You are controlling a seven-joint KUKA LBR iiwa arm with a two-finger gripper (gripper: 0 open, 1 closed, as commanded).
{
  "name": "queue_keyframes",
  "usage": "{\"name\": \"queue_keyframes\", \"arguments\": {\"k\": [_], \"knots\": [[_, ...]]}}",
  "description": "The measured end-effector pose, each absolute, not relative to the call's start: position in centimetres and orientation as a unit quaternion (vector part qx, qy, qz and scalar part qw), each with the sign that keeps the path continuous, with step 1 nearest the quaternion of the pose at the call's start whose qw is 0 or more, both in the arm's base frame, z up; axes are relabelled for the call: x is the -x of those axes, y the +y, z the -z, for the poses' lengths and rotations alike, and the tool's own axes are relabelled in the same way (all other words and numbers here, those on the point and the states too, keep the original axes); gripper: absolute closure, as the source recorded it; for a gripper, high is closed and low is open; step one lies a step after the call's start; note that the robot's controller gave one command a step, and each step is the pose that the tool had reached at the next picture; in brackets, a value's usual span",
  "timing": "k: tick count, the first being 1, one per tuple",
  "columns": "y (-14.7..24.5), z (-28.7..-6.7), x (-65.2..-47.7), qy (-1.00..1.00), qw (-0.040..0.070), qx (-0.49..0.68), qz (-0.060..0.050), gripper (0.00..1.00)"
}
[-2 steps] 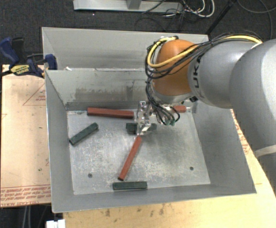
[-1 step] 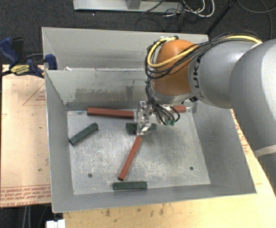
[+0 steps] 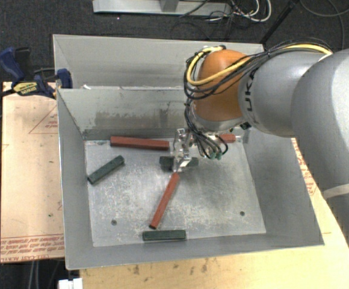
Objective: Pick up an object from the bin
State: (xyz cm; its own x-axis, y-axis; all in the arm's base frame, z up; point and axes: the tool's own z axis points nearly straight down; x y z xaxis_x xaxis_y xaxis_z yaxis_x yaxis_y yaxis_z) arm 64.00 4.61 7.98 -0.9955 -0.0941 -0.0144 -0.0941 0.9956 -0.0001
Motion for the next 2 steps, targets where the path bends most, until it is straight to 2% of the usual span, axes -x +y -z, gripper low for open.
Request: {"name": "queue_keyframes", "arguments": {"k": [1, 2], "knots": [[4.6, -9.5, -63.6, 0.999, -0.001, 0.047, 0.000, 1.00], [4.6, -11.8, -63.6, 0.999, -0.001, 0.047, 0.000, 1.00]]}}
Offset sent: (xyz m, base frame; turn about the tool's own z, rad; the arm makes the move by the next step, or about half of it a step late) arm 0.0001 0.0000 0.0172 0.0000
